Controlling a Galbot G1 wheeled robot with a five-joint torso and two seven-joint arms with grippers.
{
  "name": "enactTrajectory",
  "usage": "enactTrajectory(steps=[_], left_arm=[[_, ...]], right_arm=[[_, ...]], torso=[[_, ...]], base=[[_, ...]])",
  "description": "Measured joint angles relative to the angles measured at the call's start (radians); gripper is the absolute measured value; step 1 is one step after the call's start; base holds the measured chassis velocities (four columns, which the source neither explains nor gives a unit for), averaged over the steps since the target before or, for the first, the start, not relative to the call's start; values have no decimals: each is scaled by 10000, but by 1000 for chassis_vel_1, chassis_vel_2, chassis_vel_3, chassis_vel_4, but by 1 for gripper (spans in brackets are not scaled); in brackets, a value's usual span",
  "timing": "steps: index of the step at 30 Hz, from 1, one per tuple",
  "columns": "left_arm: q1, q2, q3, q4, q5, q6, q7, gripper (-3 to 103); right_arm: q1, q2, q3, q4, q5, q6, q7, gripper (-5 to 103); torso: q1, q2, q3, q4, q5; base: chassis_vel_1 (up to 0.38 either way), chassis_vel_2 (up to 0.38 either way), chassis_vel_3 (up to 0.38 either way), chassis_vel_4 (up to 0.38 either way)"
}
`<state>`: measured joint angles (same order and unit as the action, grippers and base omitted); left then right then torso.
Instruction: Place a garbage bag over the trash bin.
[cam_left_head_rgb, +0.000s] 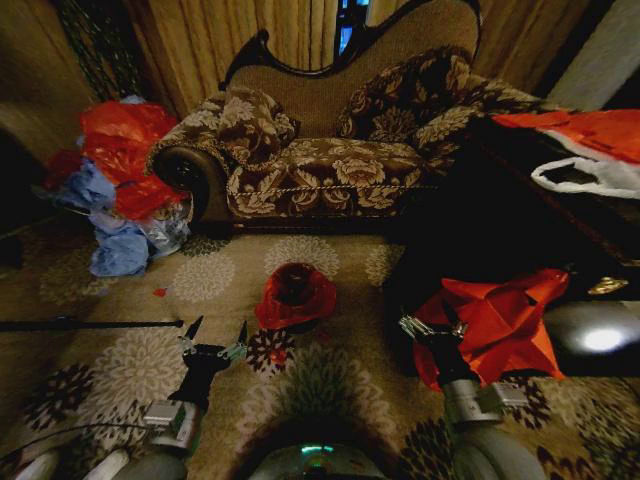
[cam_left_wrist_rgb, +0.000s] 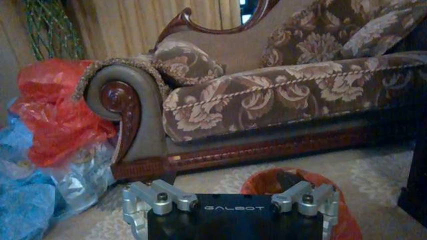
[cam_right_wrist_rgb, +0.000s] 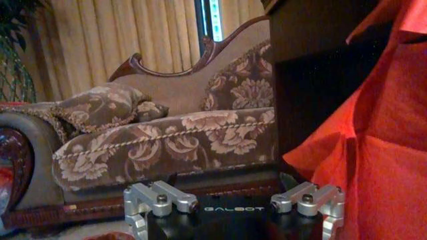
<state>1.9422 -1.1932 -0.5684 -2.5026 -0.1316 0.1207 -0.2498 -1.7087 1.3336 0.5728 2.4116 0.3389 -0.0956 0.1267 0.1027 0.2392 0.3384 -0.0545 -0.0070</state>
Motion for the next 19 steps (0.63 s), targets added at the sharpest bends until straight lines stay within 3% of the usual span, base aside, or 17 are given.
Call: enactTrajectory(steps=[19], left_arm=[[-30,-26,17,21,34,-4,-18,100]], right_arm=[[-28,13,76,-57,34,19,-80,100]], torso=[[0,0,0,0,-1]], base=[[0,0,0,0]])
